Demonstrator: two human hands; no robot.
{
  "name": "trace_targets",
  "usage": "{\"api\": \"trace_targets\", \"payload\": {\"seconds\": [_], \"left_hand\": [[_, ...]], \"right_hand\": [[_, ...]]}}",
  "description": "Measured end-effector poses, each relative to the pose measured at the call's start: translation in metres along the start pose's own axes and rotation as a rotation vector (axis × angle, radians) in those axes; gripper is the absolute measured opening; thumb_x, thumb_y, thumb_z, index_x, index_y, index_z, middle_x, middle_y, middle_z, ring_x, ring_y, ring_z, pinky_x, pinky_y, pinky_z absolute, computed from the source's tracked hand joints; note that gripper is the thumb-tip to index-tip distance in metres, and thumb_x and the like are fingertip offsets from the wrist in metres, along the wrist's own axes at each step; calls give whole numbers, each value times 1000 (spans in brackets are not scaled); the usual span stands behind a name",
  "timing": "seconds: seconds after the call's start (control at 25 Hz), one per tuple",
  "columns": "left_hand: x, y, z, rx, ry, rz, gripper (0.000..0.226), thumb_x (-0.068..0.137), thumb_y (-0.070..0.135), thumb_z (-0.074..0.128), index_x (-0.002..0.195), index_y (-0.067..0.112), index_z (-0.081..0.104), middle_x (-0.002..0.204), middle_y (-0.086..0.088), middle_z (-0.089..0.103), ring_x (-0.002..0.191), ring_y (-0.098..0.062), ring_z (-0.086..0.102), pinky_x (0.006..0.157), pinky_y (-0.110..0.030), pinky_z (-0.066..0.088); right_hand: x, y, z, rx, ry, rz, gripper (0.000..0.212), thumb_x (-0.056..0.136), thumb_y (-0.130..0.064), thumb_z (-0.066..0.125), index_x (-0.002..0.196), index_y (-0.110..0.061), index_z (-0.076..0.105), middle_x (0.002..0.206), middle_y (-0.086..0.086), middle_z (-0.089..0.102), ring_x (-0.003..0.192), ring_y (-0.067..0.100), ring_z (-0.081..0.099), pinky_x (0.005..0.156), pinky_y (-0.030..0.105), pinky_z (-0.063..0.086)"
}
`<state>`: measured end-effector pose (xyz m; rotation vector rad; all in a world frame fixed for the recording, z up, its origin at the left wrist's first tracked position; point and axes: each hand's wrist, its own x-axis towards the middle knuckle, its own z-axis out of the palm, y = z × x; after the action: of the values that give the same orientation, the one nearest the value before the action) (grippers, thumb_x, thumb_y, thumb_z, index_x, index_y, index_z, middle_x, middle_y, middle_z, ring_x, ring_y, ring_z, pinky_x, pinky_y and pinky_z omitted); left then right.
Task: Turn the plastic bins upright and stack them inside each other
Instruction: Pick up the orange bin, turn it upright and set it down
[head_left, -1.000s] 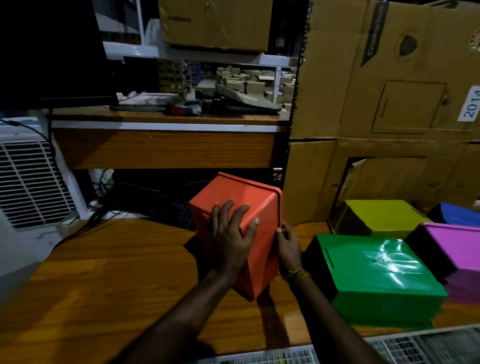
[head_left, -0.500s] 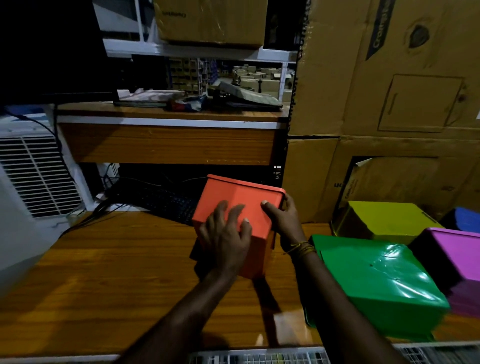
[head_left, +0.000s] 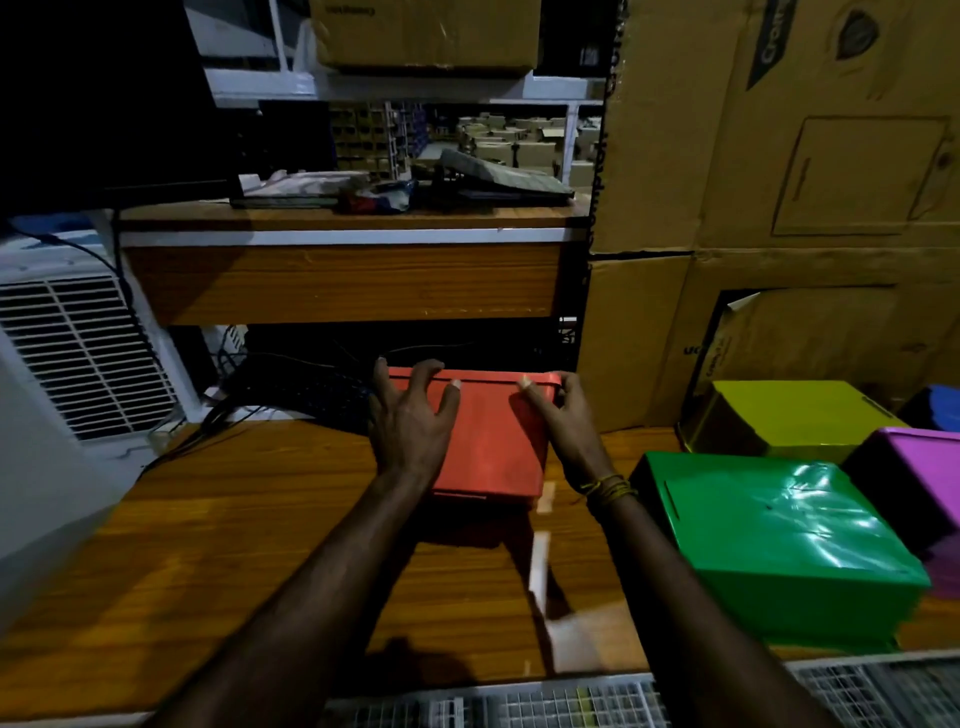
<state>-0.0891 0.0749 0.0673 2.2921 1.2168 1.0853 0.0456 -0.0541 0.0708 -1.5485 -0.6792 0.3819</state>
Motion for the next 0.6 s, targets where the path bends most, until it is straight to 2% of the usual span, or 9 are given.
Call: {"api": "trace_targets", "payload": {"seconds": [0.08,0.16,0.24,0.32,0.44,0.52,0.6], "left_hand": [[-2,-10,-6,-10,30,11,34,88,54,57,115,34,57,138,-17,39,119,-41,47,96,-45,42],[-4,-19,-12,-60,34,43,32,85,54,60,109,32,59,123,-14,43,112,-35,48,93,-41,44],[-6,-29,-18,-158,17,64,31,81,49,68,103,29,63,115,-10,44,109,-31,49,90,-39,47],[-11,-42,-21,-210,-2,107,29,76,42,75,98,25,68,106,-10,48,104,-30,52,90,-40,47],[-29,-67,-18,-167,-68,127,28,73,41,79,93,24,69,100,-10,52,101,-32,53,91,-42,42],[-46,-85,-13,-142,-109,90,26,72,42,80,89,26,69,105,-10,53,103,-33,53,90,-41,39],[-60,-101,-11,-162,-103,49,26,72,44,80,88,26,67,113,-11,53,107,-35,54,89,-39,41]], "right_hand": [[-4,-2,9,-150,124,-45,50,78,-69,60,96,-22,59,93,1,67,87,17,66,74,41,55],[-11,-4,14,-284,193,-94,41,83,-64,59,90,-23,60,85,-2,67,78,14,65,63,32,51],[-19,-5,22,-386,209,-132,32,86,-54,62,90,-22,63,84,-2,68,76,12,64,60,27,50],[-29,0,33,-494,193,-196,22,89,-37,63,93,-15,68,89,6,70,82,20,65,70,34,51],[-49,23,54,-650,164,-205,20,91,-22,59,97,-6,70,104,16,63,99,30,60,84,32,43],[-63,38,65,-696,166,-144,19,88,-19,60,100,-10,71,113,16,56,107,32,56,90,35,46],[-73,47,76,-722,168,-23,27,83,-21,60,109,-20,67,129,17,47,118,36,51,97,43,49]]}}
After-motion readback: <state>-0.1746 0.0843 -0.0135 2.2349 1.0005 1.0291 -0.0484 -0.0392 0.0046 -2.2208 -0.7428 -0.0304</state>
